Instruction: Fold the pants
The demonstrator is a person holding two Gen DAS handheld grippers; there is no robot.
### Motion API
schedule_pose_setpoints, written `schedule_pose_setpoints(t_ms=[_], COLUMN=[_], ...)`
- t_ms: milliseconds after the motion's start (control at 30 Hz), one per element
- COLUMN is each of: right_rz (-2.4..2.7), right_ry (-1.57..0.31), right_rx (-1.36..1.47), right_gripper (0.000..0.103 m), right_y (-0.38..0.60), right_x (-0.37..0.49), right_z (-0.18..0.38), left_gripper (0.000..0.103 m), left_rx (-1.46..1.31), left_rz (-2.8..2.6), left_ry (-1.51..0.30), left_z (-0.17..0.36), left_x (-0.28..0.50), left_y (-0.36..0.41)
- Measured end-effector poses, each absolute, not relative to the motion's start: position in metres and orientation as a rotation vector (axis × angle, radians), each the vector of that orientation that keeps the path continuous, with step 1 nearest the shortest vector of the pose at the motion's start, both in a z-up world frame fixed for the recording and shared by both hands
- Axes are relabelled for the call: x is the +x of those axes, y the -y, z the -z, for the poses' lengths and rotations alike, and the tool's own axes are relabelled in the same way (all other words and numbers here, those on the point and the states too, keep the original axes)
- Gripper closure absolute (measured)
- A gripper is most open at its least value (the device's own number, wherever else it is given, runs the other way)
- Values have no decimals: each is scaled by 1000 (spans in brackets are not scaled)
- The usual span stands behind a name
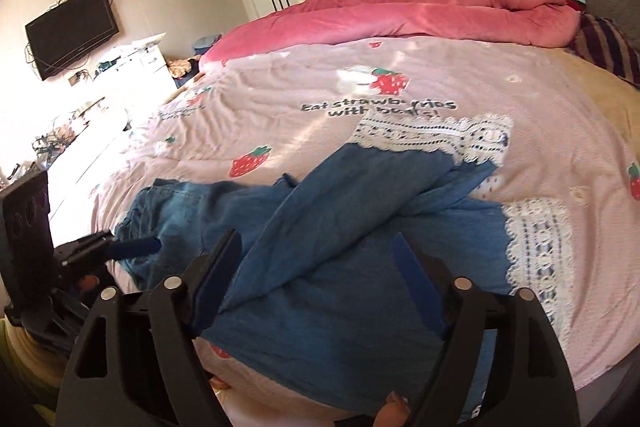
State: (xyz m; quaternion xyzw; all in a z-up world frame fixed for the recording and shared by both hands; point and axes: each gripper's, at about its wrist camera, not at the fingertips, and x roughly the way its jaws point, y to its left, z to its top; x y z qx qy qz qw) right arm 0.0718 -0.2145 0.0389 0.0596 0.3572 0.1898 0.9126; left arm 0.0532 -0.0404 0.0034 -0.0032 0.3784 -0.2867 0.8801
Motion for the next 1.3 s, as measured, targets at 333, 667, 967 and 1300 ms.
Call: schedule_pose_setpoints(t_ms=[333,667,967,1300], right_rz=[-357,-311,-282,-342], right_ry=[-773,-864,-1084,-1238], right_rx=[56,-175,-375,-477], right_gripper=[14,12,12,86], right_y=[216,164,128,120], right_x=[121,223,320,344], right_z=[-51,-47,-2,28], left_gripper=[72,101,101,101], left_rx=[-97,-192,-109,-132], left_rz=[624,702,739,737], left_ry=[-910,-936,-872,-897], left_z=[20,47,39,47], left_x=[109,122,111,120], left_y=[79,87,92,88])
